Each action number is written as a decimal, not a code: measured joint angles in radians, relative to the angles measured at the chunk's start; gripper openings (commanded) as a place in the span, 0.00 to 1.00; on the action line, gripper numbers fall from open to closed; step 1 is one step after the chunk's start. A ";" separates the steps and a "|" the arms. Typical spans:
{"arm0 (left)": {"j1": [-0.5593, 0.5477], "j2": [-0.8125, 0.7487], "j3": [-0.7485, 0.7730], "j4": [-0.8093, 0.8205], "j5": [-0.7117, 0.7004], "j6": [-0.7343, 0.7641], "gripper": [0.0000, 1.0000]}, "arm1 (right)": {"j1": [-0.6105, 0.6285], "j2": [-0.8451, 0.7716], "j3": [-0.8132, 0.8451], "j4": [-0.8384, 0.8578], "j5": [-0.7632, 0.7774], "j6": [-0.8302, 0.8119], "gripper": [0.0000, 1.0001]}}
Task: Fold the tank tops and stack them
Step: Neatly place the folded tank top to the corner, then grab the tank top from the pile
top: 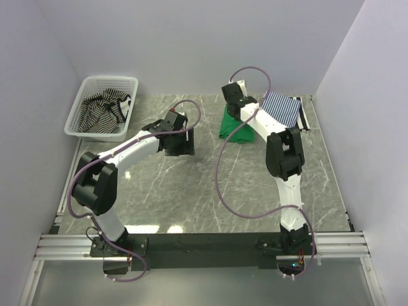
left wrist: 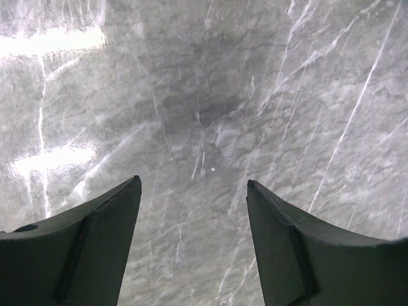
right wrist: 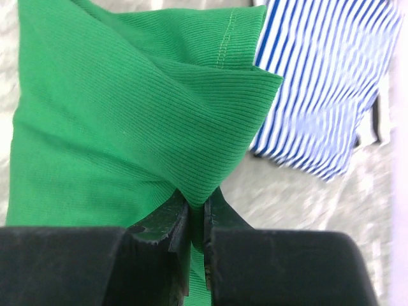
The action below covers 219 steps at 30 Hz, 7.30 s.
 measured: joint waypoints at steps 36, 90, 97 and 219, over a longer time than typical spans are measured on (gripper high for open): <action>0.007 -0.020 -0.052 0.027 0.076 0.022 0.72 | -0.143 0.116 0.344 -0.075 -0.005 -0.314 0.00; 0.007 -0.020 -0.055 0.042 0.098 0.022 0.72 | -0.603 0.000 0.021 0.101 -0.438 0.175 0.00; 0.007 -0.020 -0.055 0.043 0.098 0.022 0.72 | -0.623 -0.031 0.014 0.107 -0.430 0.215 0.43; 0.643 0.317 0.953 0.185 -0.426 0.120 0.01 | 0.123 -0.726 -0.888 0.541 -0.779 0.438 0.55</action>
